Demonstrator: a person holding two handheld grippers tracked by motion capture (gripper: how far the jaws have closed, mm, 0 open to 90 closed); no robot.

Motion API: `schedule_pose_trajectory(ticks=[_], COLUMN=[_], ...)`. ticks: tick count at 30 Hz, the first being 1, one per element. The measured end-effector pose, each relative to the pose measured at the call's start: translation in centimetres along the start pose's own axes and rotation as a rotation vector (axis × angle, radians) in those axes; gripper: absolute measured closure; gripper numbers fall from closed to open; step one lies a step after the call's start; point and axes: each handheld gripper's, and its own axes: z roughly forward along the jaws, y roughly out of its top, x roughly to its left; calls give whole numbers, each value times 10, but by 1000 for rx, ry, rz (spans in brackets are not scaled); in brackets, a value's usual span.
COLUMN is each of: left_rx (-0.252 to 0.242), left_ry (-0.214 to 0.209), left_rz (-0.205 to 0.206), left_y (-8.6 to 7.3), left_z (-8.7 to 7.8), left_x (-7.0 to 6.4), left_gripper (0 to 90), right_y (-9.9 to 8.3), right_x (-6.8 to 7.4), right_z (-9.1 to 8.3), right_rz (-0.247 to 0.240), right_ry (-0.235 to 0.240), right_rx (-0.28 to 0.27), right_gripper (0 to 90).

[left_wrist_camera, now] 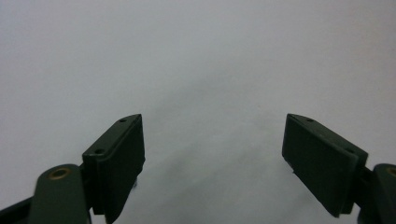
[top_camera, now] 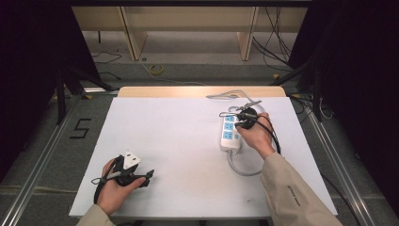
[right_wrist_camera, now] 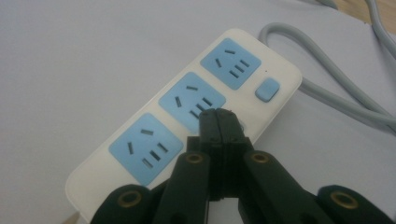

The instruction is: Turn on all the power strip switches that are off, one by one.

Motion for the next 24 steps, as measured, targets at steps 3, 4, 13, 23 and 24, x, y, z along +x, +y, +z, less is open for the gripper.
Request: schedule_pose_trajectory(ticks=[3, 4, 13, 23, 24], left_rx=[1, 2, 1, 2, 4], left_ry=[-2, -2, -4, -7, -7], left_rz=[-2, 1, -4, -4, -1], left_y=[0, 0, 0, 0, 0], left_z=[0, 0, 0, 0, 0], left_x=[0, 0, -1, -1, -1], left_gripper=[210, 210, 209, 209, 209], right_y=[3, 3, 10, 17, 17], right_x=[-2, -2, -9, -14, -15], right_z=[1, 2, 6, 11, 11], right_rz=[3, 2, 12, 27, 27], right_ry=[-3, -3, -22, -37, -38], right_rx=[4, 4, 12, 7, 9], right_gripper=[900, 900, 900, 900, 900])
